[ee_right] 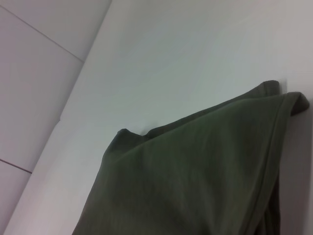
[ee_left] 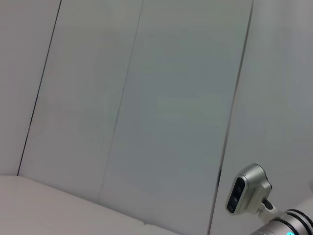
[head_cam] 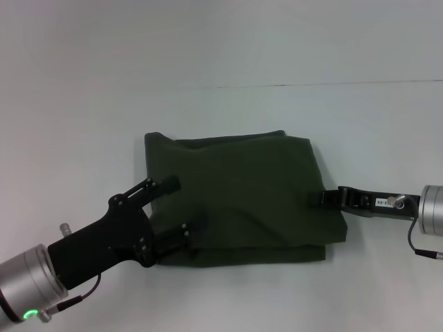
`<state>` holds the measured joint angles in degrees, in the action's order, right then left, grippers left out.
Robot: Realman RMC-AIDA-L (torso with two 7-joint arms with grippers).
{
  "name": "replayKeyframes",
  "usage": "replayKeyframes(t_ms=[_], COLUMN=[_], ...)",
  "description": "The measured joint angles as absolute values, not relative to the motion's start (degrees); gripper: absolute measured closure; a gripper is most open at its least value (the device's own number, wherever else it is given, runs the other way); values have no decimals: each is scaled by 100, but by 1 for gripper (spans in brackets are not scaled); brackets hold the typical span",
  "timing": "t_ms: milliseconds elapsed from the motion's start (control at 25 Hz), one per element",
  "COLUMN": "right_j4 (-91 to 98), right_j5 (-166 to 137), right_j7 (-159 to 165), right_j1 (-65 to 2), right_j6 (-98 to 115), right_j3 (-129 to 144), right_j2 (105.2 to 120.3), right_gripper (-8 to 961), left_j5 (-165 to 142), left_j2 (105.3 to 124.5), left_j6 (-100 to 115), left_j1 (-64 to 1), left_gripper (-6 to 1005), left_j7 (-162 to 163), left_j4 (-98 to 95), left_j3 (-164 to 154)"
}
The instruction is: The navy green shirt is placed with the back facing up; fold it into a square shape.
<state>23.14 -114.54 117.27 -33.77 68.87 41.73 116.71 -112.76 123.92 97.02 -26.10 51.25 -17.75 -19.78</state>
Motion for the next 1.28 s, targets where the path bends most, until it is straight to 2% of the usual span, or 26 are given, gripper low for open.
replayKeyframes(t_ms=[280, 600, 720, 840, 1040, 1160, 1240, 1280], right_j4=[2337, 2423, 2588, 2703, 2811, 2997, 3084, 3108], right_j5=[-11451, -11451, -11434, -11404, -11394, -11391, -11390, -11390], right_j7=[11744, 11671, 11529, 11368, 10984, 10357, 9911, 9739], right_j1=[-3343, -3133, -2922, -2773, -2652, -2583, -2556, -2544], right_j6=[6917, 7004, 7054, 7197, 7645, 8146, 8452, 8574], right_j3=[4152, 3768, 3425, 3157, 2690, 2432, 2310, 2274], right_j2=[11689, 11602, 11624, 11611, 11492, 11487, 11516, 11523], right_gripper=[919, 852, 827, 756, 637, 566, 344, 305], left_j5=[-11276, -11268, -11212, -11154, -11086, -10990, -10933, -10904], left_j2=[12392, 12393, 12392, 12392, 12393, 12393, 12384, 12373], left_j6=[9702, 9706, 9725, 9736, 9752, 9817, 9931, 10014], left_j1=[-2611, -2610, -2603, -2595, -2610, -2611, -2611, -2611], left_gripper=[173, 173, 173, 173, 173, 173, 173, 173], left_j7=[5129, 5133, 5138, 5140, 5141, 5137, 5136, 5138], left_j4=[-1775, -1783, -1797, -1797, -1803, -1809, -1812, -1818], left_j3=[-1978, -1978, -1977, -1977, -1978, -1978, -1978, -1978])
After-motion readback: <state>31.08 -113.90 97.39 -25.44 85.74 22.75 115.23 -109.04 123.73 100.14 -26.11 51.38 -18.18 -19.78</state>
